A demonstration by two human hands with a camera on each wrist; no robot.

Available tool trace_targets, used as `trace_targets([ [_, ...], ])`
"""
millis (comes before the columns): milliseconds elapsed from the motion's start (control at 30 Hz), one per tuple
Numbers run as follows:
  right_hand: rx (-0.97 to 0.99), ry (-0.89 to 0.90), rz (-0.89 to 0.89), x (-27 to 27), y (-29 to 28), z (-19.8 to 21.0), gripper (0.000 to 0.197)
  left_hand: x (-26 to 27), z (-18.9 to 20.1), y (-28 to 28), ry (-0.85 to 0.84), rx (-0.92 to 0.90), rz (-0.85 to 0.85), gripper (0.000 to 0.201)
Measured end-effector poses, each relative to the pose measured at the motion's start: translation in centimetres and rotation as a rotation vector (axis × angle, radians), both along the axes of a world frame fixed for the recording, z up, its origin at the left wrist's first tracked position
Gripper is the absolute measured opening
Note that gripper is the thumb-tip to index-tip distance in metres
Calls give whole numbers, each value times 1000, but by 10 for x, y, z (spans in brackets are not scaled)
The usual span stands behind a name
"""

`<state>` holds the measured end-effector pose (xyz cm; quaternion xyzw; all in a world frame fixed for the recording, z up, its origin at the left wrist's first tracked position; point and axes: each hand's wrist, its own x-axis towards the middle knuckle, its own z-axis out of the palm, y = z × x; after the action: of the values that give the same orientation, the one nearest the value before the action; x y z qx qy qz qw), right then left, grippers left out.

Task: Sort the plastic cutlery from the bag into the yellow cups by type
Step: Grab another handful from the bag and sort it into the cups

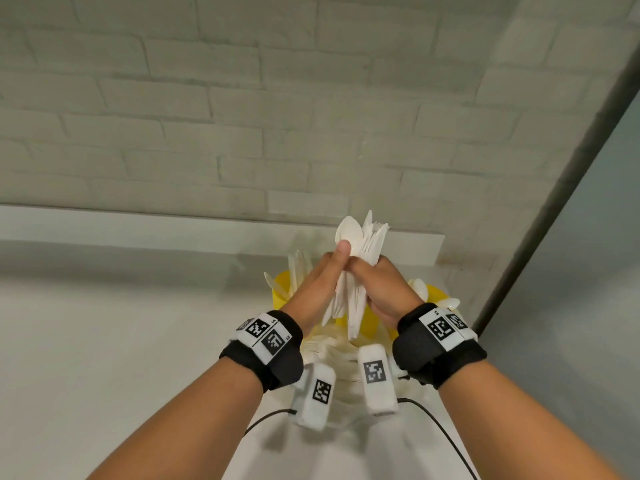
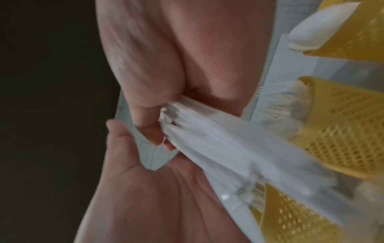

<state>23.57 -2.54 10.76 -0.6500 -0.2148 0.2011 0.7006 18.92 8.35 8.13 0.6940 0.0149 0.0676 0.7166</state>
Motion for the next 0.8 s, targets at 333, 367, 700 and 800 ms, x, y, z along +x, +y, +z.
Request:
trace_targets([
  [333, -178, -141, 94, 3, -10, -5, 23, -6, 0, 0, 0, 22, -291, 70],
  [367, -197, -156, 96, 5, -9, -5, 24, -7, 1, 2, 3, 17, -295, 67],
  [700, -402, -214, 172, 6, 4, 6, 52, -16, 0, 14, 16, 150, -162, 21],
  [800, -359, -236, 190, 3, 6, 9, 53, -23, 0, 17, 44, 69, -115, 16],
])
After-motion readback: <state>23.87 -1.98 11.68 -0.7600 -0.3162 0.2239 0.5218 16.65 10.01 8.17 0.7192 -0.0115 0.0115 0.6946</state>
